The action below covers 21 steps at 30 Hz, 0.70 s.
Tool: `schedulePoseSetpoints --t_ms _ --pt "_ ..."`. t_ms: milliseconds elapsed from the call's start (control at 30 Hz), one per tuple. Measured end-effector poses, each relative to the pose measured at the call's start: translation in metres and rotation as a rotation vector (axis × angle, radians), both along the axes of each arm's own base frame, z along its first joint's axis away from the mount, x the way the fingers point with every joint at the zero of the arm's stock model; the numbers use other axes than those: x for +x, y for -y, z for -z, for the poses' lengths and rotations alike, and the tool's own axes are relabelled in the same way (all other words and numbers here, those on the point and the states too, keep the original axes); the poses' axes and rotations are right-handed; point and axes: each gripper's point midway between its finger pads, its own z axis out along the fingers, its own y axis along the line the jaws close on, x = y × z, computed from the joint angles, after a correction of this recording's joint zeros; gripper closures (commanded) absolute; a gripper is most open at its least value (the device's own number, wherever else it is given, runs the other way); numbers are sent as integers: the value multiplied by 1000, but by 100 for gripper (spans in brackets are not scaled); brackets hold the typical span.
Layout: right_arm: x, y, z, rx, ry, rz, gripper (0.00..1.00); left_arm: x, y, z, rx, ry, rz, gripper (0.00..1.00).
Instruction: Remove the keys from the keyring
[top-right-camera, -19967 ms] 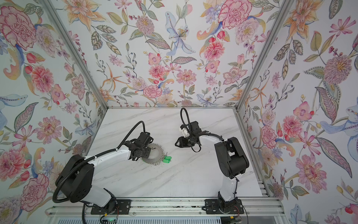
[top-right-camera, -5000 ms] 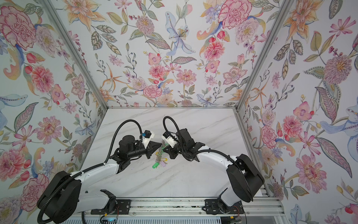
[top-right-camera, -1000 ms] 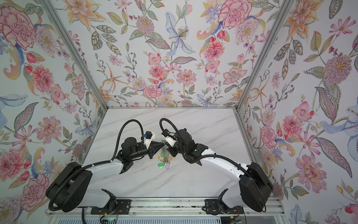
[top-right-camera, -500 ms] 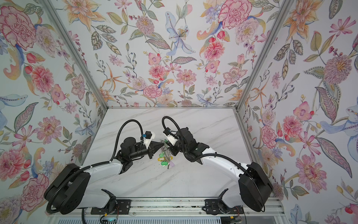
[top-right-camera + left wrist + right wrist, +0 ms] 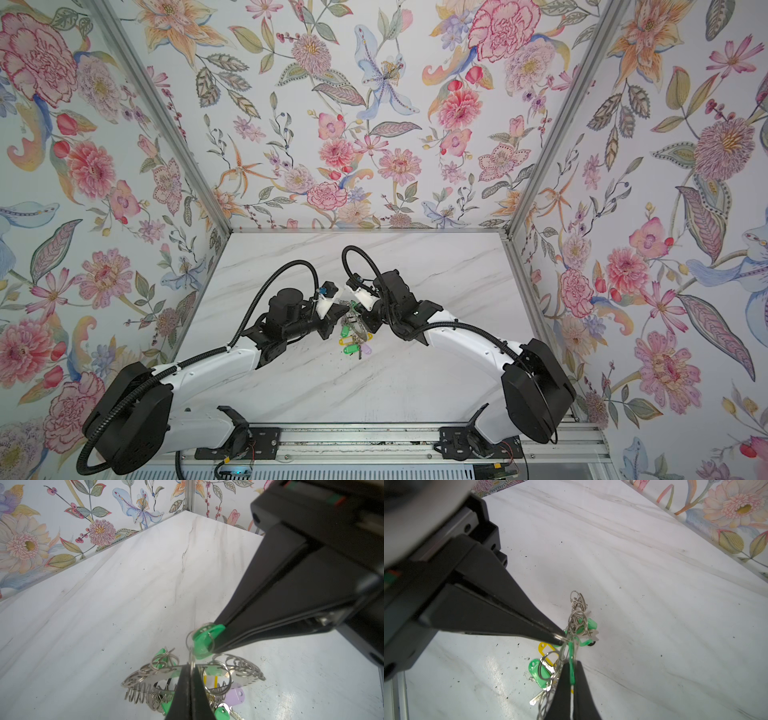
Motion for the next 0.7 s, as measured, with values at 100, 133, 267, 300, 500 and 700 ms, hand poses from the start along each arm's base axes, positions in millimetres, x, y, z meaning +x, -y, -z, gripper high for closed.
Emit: schedulePoseSetpoints --t_ms 100,133,267,300,500,700 --pt "-2 -1 -3 -5 -5 -11 100 1 1 -1 27 22 -4 100" --pt "-2 -1 -3 -8 -10 -14 100 1 1 -1 30 26 -3 100" --pt "-2 -3 -4 -25 -20 -21 100 2 0 -1 39 38 -8 100" --pt "-2 -3 -5 -25 -20 -21 100 2 0 -1 41 41 -8 100" --pt "-4 -4 -6 -31 -32 -28 100 2 1 -2 38 49 -5 100" --pt "-13 -8 -4 -13 -85 -80 100 -3 -1 1 15 64 -6 100"
